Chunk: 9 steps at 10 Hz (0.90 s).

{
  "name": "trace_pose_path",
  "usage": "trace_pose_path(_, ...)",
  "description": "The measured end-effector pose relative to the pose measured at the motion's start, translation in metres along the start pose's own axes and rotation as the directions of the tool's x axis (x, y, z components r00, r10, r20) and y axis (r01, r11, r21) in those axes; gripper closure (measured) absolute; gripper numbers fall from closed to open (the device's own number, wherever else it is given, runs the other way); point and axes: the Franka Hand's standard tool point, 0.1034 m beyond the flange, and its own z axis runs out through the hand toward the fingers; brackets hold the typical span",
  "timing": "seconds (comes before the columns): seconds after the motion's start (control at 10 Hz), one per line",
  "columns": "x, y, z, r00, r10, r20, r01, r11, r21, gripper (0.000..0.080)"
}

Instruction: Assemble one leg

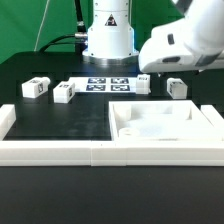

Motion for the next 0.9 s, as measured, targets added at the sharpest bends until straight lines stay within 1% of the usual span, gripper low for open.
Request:
trace_pose_path(0.1, 0.003, -0.001, 0.005, 1.000, -0.002, 0.020, 0.002, 1.000, -0.001, 0.0151)
trace_pose_path(0.6, 0.012, -0.002, 0.020, 1.000, 0.001, -0.017, -0.001, 1.000, 0.002, 0.0151)
trace_pose_path(0.7, 0.012, -0.005, 0.022, 1.000, 0.021, -0.016, -0.021, 1.000, -0.012, 0.0151)
trace_pose_path(0.8, 0.014, -0.007, 0.024, 0.999, 0.019, -0.027, -0.019, 1.000, -0.012, 0.0151)
trace_pose_path(0.9, 0.015, -0.007, 0.026, 0.999, 0.019, -0.037, -0.020, 1.000, -0.011, 0.0282)
